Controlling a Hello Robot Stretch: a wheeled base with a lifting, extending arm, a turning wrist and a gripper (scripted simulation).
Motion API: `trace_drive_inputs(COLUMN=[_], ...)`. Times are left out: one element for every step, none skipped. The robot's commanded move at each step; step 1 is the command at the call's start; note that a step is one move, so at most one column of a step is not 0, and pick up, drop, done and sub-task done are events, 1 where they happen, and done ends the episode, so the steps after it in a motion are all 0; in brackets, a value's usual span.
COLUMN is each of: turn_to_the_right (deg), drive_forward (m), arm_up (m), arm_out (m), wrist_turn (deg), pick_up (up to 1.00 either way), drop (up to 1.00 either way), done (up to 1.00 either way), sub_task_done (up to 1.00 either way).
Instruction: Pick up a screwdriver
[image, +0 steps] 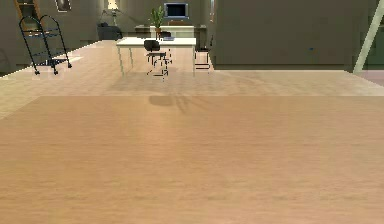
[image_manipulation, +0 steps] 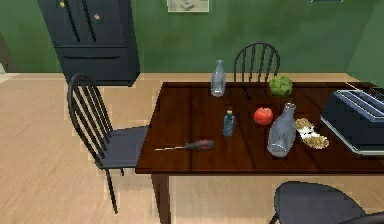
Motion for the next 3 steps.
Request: trace_drive_inputs(turn_to_the_right=[0.0,0.0,0.0], drive_forward=[0.0,0.0,0.0], arm_up=[0.5,0.38,0.0], arm_out=[0.0,0.0,0.44], wrist_turn=[0.0,0.0,0.0], pick_up=[0.0,0.0,0.0], drop=[0.0,0.0,0.0], done=[0.0,0.0,0.0], sub_task_done=[0.0,0.0,0.0])
